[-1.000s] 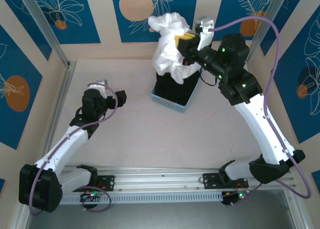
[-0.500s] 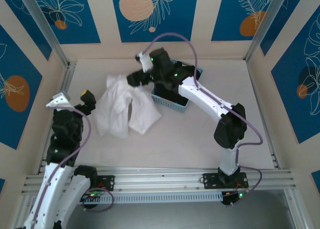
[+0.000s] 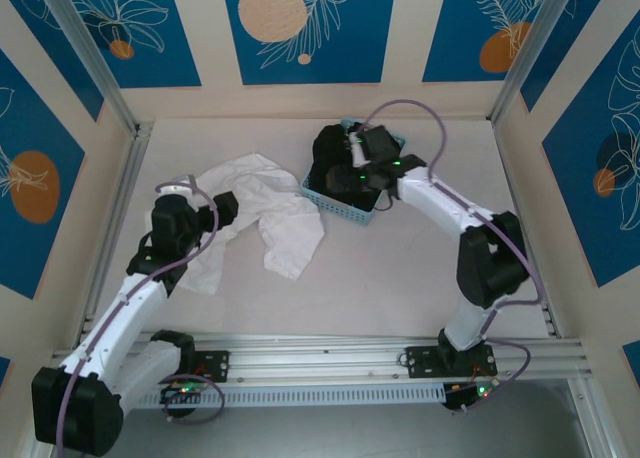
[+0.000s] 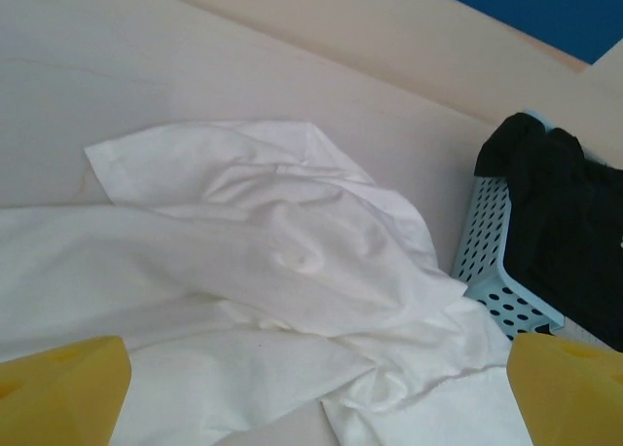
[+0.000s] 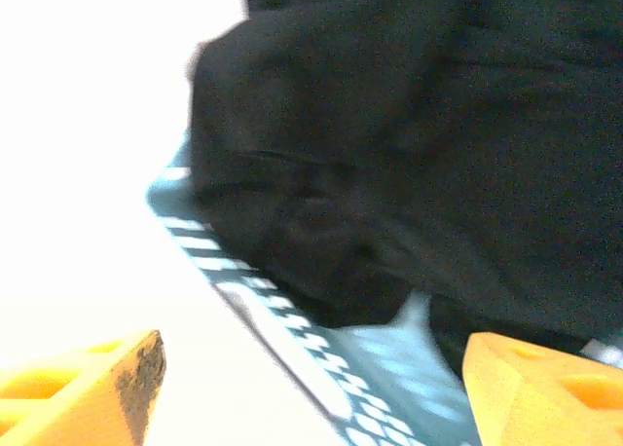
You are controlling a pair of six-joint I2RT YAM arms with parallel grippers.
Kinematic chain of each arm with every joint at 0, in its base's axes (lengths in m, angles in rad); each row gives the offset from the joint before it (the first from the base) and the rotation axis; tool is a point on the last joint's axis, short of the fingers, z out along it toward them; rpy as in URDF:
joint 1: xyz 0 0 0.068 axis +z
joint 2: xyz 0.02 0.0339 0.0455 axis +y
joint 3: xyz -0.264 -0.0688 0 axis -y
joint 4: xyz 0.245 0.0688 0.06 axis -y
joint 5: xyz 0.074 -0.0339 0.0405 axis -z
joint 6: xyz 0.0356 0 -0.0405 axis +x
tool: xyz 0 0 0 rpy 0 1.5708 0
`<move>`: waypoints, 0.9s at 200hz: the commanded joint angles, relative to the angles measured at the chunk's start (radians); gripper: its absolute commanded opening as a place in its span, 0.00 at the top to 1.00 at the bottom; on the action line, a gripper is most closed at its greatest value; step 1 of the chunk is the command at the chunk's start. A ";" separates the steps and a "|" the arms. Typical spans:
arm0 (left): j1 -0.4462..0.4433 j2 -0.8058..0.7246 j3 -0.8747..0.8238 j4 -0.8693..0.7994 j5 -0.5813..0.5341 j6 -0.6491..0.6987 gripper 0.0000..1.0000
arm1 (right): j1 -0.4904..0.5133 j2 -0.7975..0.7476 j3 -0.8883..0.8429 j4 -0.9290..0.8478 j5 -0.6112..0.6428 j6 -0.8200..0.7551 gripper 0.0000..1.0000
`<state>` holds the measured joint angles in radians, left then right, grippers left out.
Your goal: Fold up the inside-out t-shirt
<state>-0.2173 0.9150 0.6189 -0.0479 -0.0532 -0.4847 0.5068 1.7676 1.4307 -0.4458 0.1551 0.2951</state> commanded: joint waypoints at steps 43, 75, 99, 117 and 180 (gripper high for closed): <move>-0.008 -0.014 -0.034 0.062 -0.003 0.021 0.01 | 0.116 0.322 0.324 -0.017 0.022 0.047 0.30; -0.007 -0.019 -0.038 0.053 -0.003 0.032 0.01 | 0.114 0.439 0.452 -0.097 0.169 0.078 0.29; -0.008 -0.021 -0.049 0.063 -0.001 0.033 0.01 | 0.102 0.517 0.539 -0.136 0.231 0.103 0.29; -0.007 -0.020 -0.055 0.068 0.001 0.034 0.00 | 0.074 0.558 0.594 -0.154 0.226 0.138 0.30; -0.007 -0.038 -0.069 0.055 -0.017 0.062 0.00 | -0.113 0.461 0.468 -0.176 0.221 0.102 0.66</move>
<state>-0.2192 0.8989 0.5674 -0.0032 -0.0536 -0.4541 0.4942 2.3135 1.9862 -0.5701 0.3347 0.4301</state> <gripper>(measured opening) 0.998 0.401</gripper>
